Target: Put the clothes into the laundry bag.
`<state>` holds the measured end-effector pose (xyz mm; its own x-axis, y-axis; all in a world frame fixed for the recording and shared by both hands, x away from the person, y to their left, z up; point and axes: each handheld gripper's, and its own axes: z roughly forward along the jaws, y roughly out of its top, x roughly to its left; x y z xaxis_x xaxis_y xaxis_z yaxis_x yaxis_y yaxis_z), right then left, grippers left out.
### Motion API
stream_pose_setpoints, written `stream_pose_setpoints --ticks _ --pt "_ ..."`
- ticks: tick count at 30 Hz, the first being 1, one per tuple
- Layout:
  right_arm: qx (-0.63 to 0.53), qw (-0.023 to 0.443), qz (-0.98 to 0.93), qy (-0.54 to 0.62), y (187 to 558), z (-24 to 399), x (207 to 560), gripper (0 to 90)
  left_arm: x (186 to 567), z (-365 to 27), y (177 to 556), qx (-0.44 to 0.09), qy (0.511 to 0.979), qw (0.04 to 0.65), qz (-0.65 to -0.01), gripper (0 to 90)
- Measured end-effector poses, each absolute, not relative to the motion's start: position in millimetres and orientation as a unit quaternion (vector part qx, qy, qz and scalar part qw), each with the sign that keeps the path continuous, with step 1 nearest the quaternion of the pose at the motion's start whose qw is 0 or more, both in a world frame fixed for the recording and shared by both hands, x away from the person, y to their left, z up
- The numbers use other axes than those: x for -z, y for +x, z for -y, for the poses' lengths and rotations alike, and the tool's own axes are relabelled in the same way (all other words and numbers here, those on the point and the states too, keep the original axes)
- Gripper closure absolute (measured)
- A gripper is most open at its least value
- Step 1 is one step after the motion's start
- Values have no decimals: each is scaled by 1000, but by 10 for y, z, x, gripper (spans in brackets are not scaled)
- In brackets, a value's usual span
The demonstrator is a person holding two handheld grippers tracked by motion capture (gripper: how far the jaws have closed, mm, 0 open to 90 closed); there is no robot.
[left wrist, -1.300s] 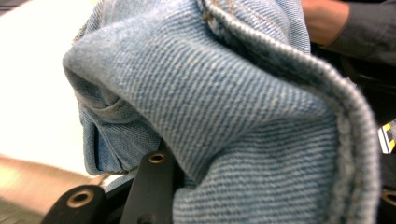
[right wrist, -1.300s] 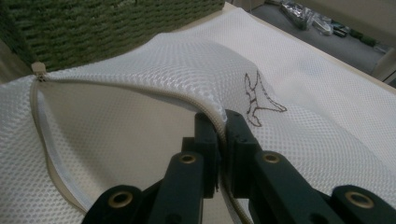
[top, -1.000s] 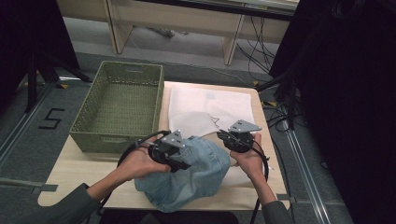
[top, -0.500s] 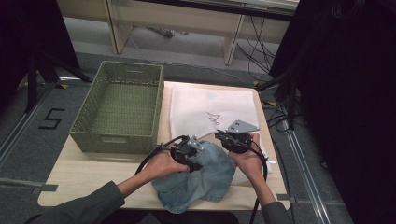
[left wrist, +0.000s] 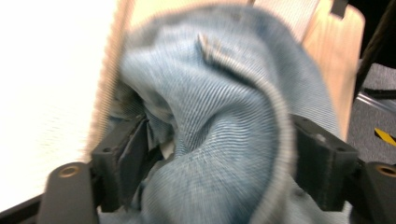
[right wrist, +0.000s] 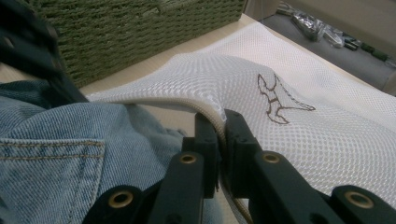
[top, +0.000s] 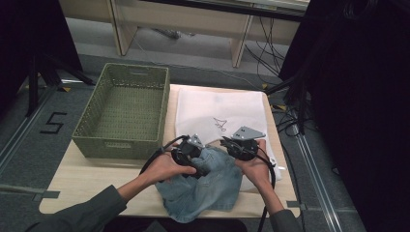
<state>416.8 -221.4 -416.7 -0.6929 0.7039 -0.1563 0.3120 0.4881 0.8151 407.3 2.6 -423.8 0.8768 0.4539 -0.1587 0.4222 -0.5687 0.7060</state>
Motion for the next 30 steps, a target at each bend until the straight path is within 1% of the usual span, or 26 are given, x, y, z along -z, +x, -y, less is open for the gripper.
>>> stream_pose_setpoints --ticks 2,3,4,6,7,9,11,13,17,20,21,22,23,26,28,30 --pt "-402 247 -829 302 4172 2208 4172 854 4117 -122 4085 -29 884 401 -239 222" --pt "-402 247 -828 302 4172 2206 4173 853 4117 -122 4085 -29 884 401 -239 222" --pt "-401 244 -828 306 4167 2201 4172 853 4020 -221 4123 -42 871 417 -256 222" --pt "-401 248 -829 301 4171 2189 4169 853 3963 -333 4211 -51 861 431 -266 229" --pt "-402 248 -828 304 4165 2177 4164 853 3962 -363 4240 -59 857 433 -274 244" --pt "-403 247 -827 304 4155 2158 4147 853 3975 -399 4296 -86 865 416 -266 266" --pt "-402 250 -830 296 4154 2148 4133 853 3988 -403 4320 -89 866 413 -266 271" --pt "-404 252 -828 294 4139 2120 4095 853 4038 -358 4368 -93 865 413 -269 299" --pt "-408 261 -825 292 4138 2091 4077 853 4143 -217 4408 -92 874 405 -253 355" --pt "-407 259 -826 291 4135 2087 4073 853 4190 -171 4420 -101 876 401 -247 453" --pt "-407 259 -827 289 4134 2083 4073 853 4253 -134 4448 -117 878 394 -245 492" --pt "-407 260 -827 289 4134 2079 4074 852 4286 -125 4464 -119 878 395 -243 538" --pt "-405 254 -829 292 4126 2077 4069 852 4314 -123 4483 -120 881 396 -229 604" --pt "-404 256 -829 291 4124 2067 4076 850 4352 -109 4479 -122 875 407 -232 820" --pt "-401 250 -832 291 4118 2065 4085 838 4305 -138 4475 -139 880 401 -213 854" --pt "-402 253 -830 291 4119 2074 4084 789 4284 -156 4476 -141 880 400 -213 865"
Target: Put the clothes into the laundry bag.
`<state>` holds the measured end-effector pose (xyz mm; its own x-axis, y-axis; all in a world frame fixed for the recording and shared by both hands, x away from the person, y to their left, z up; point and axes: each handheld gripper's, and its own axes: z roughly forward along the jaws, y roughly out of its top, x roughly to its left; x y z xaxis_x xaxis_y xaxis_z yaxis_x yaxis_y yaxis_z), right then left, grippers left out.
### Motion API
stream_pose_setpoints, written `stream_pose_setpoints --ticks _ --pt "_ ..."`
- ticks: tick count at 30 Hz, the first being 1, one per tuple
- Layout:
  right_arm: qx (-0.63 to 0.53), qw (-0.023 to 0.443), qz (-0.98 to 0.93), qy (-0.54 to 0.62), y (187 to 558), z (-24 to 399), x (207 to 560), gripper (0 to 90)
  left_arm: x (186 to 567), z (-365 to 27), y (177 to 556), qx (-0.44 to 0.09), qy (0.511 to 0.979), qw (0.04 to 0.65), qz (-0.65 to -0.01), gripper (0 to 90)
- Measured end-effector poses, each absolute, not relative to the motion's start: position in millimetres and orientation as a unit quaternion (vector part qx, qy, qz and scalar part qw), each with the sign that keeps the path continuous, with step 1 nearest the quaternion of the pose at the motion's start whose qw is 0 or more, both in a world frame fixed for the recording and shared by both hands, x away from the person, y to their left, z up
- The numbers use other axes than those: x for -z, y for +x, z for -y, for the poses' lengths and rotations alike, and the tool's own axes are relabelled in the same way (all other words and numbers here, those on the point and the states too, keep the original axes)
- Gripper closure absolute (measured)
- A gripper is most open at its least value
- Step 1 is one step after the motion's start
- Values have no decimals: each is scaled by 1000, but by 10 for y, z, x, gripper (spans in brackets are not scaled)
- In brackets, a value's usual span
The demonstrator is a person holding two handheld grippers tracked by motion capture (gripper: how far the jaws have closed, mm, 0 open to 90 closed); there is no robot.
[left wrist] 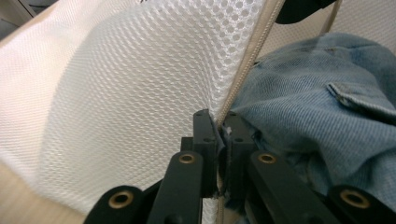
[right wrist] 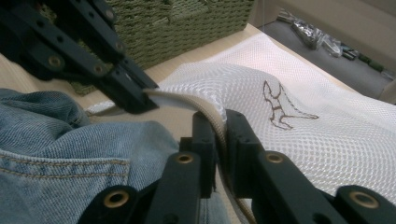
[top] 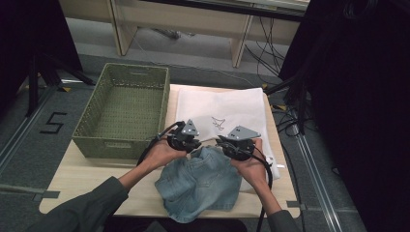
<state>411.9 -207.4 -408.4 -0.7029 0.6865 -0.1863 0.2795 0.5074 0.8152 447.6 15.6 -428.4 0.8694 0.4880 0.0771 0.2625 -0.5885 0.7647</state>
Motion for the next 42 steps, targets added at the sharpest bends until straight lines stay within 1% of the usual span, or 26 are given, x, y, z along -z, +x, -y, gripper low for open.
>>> stream_pose_setpoints --ticks 4,5,7,8,9,10,11,15,18,19,20,21,23,24,26,28,30,32,34,35,36,38,39,40,41,42 --pt "-430 232 -824 287 4041 2001 4018 559 4174 -290 4530 -143 875 407 -218 869" --pt "-438 214 -831 269 3985 1936 3987 521 4154 -317 4549 -142 875 410 -214 868" --pt "-450 194 -839 235 3883 1805 3957 477 4147 -329 4550 -133 874 412 -218 868" --pt "-450 194 -839 235 3883 1805 3957 477 4142 -335 4558 -134 877 410 -211 868" --pt "-447 165 -853 214 3799 1681 3967 449 4144 -338 4560 -132 877 411 -211 866" --pt "-447 165 -853 214 3799 1681 3967 449 4144 -338 4560 -132 877 411 -211 865" --pt "-435 142 -865 204 3728 1562 4018 428 4143 -342 4562 -132 878 409 -210 865" --pt "-400 114 -891 179 3639 1326 4238 368 4138 -338 4560 -137 882 403 -201 866" --pt "-374 119 -904 169 3625 1247 4372 384 4145 -330 4548 -136 883 399 -204 866" --pt "-361 109 -908 181 3609 1231 4412 447 4144 -332 4552 -138 885 397 -199 866" --pt "-344 115 -916 170 3625 1232 4465 543 4147 -332 4551 -137 886 396 -198 866" --pt "-322 117 -923 175 3659 1269 4511 677 4147 -330 4546 -136 886 396 -198 866" --pt "-327 127 -919 183 3695 1329 4455 721 4139 -333 4540 -135 883 402 -202 866" --pt "-327 127 -919 183 3695 1329 4455 721 4139 -333 4540 -135 883 402 -202 866" --pt "-338 173 -910 168 3750 1443 4297 742 4091 -365 4543 -138 881 405 -200 866" --pt "-345 169 -903 195 3753 1499 4248 742 4067 -380 4542 -138 879 408 -202 868" --pt "-358 193 -880 246 3859 1760 4098 742 4038 -406 4540 -137 878 412 -201 869" --pt "-355 208 -866 285 3926 1891 4068 742 4011 -424 4541 -133 877 417 -199 870" --pt "-350 215 -862 298 3956 1932 4076 742 4000 -424 4539 -131 877 418 -199 870" --pt "-317 236 -857 330 4096 2031 4204 743 3991 -405 4531 -136 879 414 -194 870" --pt "-317 236 -857 330 4096 2031 4204 743 3991 -405 4531 -136 879 414 -194 870" --pt "-288 237 -848 376 4247 2089 4554 729 4011 -379 4517 -131 882 410 -194 870" --pt "-297 232 -844 382 4264 2088 4611 720 4032 -358 4514 -129 883 409 -191 870" --pt "-297 232 -844 382 4264 2088 4611 720 4032 -358 4514 -129 883 409 -191 870" --pt "-307 220 -842 384 4254 2079 4520 676 4033 -356 4516 -130 884 408 -186 869" --pt "-307 220 -842 384 4254 2079 4520 676 4033 -356 4516 -130 884 408 -186 869"
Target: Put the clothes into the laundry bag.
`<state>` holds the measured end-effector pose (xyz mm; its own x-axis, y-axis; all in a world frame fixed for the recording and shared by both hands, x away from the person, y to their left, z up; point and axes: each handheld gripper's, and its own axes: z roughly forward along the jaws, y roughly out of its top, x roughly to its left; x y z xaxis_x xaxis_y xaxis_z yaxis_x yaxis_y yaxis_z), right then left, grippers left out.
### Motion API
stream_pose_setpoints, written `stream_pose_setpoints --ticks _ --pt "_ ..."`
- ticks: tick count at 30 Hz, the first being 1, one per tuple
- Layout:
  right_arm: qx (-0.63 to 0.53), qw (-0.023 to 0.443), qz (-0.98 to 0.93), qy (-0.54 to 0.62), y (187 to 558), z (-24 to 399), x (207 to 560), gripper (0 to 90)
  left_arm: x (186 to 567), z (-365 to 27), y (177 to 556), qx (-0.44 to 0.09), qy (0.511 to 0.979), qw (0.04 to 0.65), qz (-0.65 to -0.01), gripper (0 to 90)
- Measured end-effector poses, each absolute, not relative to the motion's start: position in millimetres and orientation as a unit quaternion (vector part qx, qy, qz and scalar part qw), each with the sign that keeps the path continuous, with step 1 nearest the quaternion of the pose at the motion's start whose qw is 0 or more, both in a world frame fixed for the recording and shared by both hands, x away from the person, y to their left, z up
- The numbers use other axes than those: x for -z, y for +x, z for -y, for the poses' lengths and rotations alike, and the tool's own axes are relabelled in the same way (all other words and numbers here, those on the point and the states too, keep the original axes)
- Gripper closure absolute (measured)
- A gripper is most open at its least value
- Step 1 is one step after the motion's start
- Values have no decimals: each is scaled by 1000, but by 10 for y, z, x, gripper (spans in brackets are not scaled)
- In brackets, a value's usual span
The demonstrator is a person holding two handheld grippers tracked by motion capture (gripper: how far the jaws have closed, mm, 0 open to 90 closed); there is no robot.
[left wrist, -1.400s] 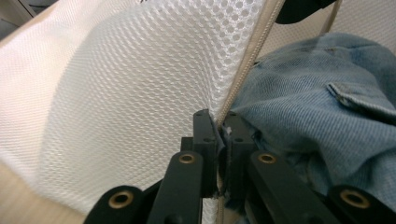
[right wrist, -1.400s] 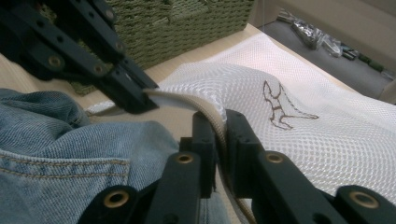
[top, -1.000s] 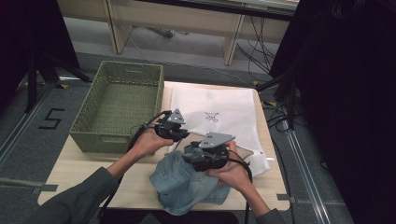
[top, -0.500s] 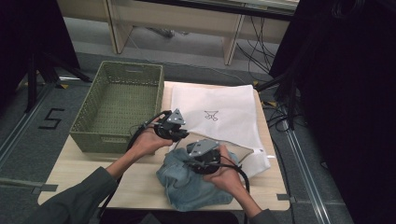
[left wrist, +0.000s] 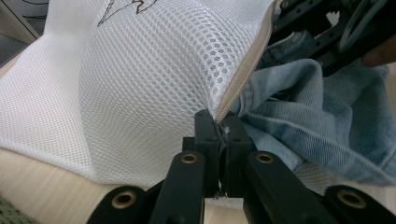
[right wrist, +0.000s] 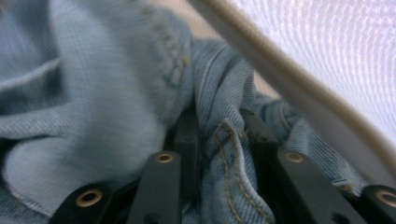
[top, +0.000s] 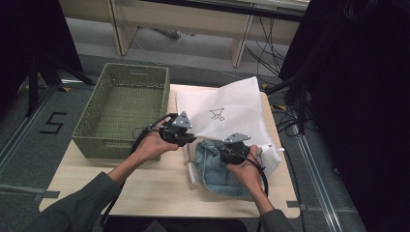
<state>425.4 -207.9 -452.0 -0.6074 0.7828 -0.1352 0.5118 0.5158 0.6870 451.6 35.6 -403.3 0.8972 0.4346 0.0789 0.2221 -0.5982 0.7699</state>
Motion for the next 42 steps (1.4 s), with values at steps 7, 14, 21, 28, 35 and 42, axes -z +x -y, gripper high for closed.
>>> stream_pose_setpoints --ticks 7,14,21,28,35,42 --pt "-413 173 -820 357 4036 2074 4068 487 3998 -436 4547 -131 878 415 -201 869" --pt "-412 133 -852 293 3720 1820 4004 434 3966 -518 4569 -134 876 413 -209 868" --pt "-316 105 -906 260 3555 1381 4616 378 3984 -508 4563 -129 879 408 -210 867" --pt "-272 182 -915 234 3716 1309 4824 740 4013 -479 4542 -128 881 405 -207 867" --pt "-332 234 -858 315 4182 1670 4357 789 3896 -484 4512 -129 877 421 -191 871" --pt "-322 194 -853 363 4523 1575 4713 708 3938 -481 4528 -131 880 414 -192 869"
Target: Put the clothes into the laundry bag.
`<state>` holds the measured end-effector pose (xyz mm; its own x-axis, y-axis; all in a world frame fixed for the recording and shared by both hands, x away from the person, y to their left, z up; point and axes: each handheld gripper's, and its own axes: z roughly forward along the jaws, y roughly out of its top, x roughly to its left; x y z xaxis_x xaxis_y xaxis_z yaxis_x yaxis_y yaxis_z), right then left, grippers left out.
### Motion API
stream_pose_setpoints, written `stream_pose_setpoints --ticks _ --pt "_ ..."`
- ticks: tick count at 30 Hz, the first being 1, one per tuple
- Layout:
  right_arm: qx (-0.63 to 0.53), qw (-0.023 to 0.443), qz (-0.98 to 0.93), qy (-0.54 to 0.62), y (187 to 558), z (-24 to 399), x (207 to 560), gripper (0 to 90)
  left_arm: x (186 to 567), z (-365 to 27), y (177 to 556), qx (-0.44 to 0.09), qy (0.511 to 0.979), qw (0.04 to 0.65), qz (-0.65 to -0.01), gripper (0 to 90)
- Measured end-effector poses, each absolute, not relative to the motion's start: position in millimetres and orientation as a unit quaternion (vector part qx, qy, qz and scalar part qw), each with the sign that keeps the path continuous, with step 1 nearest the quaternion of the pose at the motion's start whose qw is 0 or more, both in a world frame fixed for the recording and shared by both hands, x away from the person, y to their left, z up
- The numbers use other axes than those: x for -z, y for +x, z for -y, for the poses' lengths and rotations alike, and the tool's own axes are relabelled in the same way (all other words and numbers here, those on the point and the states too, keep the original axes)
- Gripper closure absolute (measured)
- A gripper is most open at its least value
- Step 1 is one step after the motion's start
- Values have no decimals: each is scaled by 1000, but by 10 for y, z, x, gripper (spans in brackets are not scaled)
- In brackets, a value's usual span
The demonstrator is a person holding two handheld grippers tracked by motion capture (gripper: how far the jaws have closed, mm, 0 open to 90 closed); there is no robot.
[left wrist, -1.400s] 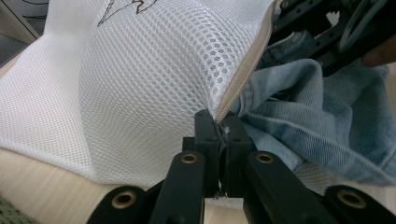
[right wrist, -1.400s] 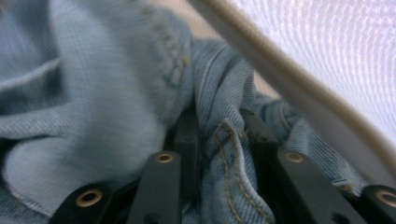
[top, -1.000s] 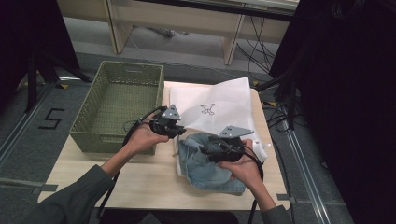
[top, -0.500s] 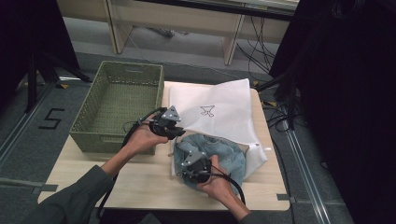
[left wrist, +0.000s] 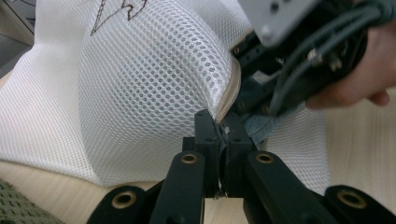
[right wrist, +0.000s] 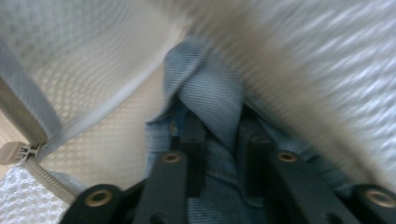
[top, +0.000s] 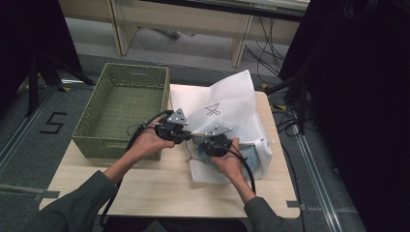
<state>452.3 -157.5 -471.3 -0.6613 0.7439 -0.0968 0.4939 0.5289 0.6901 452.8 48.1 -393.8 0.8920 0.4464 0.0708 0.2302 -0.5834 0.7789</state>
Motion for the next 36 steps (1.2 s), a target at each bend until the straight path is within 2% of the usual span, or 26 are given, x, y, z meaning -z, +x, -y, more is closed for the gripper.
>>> stream_pose_setpoints --ticks 2,5,7,8,10,12,16,18,22,27,30,31,32,33,34,35,36 --pt "-335 192 -852 355 4480 1547 4630 636 3937 -530 4551 -129 875 419 -205 869" --pt "-370 189 -844 340 4388 1599 4420 580 3915 -562 4557 -133 875 419 -204 869" --pt "-375 180 -844 338 4328 1644 4344 572 3891 -592 4559 -139 876 415 -203 869" --pt "-388 180 -842 329 4221 1780 4230 547 3874 -621 4557 -143 875 414 -206 869" --pt "-387 157 -843 339 4111 1928 4152 530 3850 -677 4569 -149 874 412 -209 869" --pt "-378 153 -846 344 4048 2058 4130 511 3834 -724 4576 -156 873 408 -216 869" --pt "-333 142 -864 350 3899 2228 4285 457 3857 -760 4588 -155 875 404 -218 866" --pt "-319 156 -870 342 3871 2246 4413 428 3875 -732 4586 -152 876 404 -217 865" --pt "-284 140 -884 343 3869 2207 4602 386 3889 -670 4560 -149 879 402 -211 864" --pt "-273 148 -891 332 3913 2135 4779 364 3899 -641 4548 -149 880 401 -208 864" --pt "-265 147 -893 333 3924 2121 4797 368 3904 -627 4546 -150 881 399 -204 865" --pt "-261 154 -893 332 3937 2105 4842 410 3909 -616 4542 -146 881 400 -207 864" --pt "-261 154 -893 332 3937 2105 4842 410 3909 -616 4542 -146 881 400 -207 865" --pt "-249 168 -895 330 3959 2092 4881 546 3911 -608 4544 -148 882 399 -201 865" --pt "-249 168 -895 330 3959 2092 4881 546 3911 -608 4544 -148 882 399 -201 865" --pt "-225 181 -902 320 4000 2101 4857 693 3914 -596 4538 -146 882 399 -202 864" --pt "-225 181 -902 320 4000 2101 4857 693 3914 -596 4538 -146 882 399 -202 865"
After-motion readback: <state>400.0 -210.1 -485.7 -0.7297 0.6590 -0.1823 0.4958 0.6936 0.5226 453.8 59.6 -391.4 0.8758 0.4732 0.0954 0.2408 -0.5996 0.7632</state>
